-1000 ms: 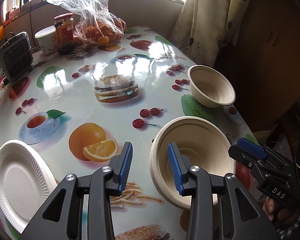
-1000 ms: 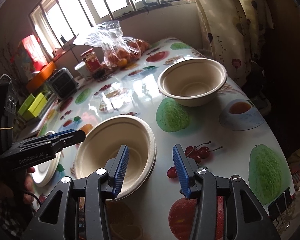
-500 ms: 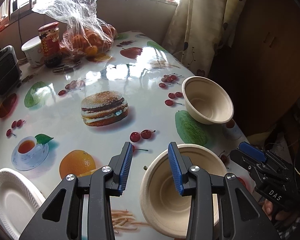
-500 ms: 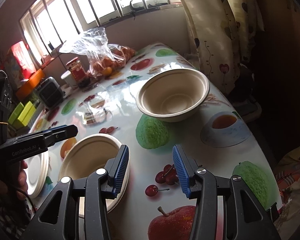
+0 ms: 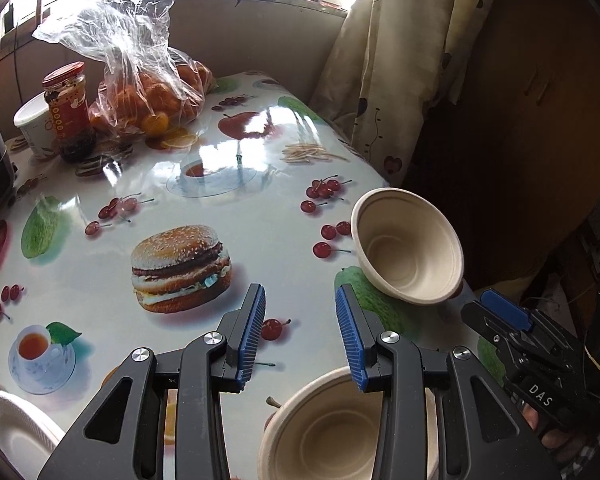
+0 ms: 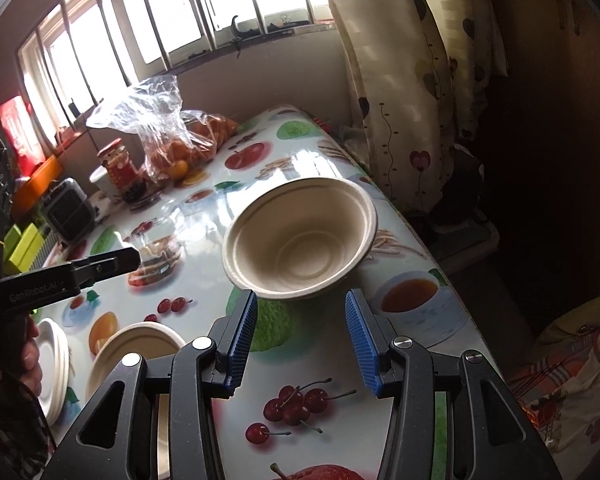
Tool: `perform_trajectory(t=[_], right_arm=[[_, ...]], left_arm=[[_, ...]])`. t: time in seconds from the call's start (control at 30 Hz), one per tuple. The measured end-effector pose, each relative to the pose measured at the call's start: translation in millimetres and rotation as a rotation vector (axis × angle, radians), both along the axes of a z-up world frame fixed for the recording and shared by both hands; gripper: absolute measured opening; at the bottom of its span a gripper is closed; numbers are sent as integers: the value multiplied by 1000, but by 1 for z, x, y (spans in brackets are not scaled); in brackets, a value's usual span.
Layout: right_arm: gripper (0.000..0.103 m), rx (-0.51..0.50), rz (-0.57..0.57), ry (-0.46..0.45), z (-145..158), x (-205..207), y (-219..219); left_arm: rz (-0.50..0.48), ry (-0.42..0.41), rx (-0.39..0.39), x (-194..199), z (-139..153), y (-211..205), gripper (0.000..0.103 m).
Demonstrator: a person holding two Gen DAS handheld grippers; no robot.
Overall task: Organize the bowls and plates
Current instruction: 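Move both grippers toward the remaining tan bowl on the table, then close both grippers on the rim of the tan bowl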
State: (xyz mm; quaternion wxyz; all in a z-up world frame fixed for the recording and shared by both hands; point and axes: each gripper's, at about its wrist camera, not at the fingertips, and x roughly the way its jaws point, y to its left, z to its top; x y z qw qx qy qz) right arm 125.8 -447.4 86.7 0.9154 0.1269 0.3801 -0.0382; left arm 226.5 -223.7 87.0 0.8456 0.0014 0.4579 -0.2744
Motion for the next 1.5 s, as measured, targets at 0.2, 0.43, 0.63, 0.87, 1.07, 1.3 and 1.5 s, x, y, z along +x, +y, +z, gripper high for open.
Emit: perform_trajectory(t=[0.2, 0.43, 0.63, 0.87, 1.07, 1.3, 1.5], right_arm=[[45, -5, -21, 0, 0, 9, -9], [45, -10, -42, 1, -1, 22, -19], [45, -5, -61, 6, -4, 33, -27], [45, -3, -70, 16, -8, 41, -33], [45, 9, -72, 18, -11, 47, -38], [36, 19, -74, 30, -16, 53, -40], [27, 25, -75, 30, -18, 55, -42]], left_arm=[[-8, 1, -2, 13, 1, -12, 38], [-25, 13, -3, 30, 1, -27, 38], [-62, 24, 3, 42, -1, -46, 38], [-83, 56, 12, 54, -10, -59, 38], [-95, 106, 5, 62, -19, -67, 38], [-99, 132, -2, 67, -25, -76, 38], [-91, 143, 7, 70, -31, -79, 33]])
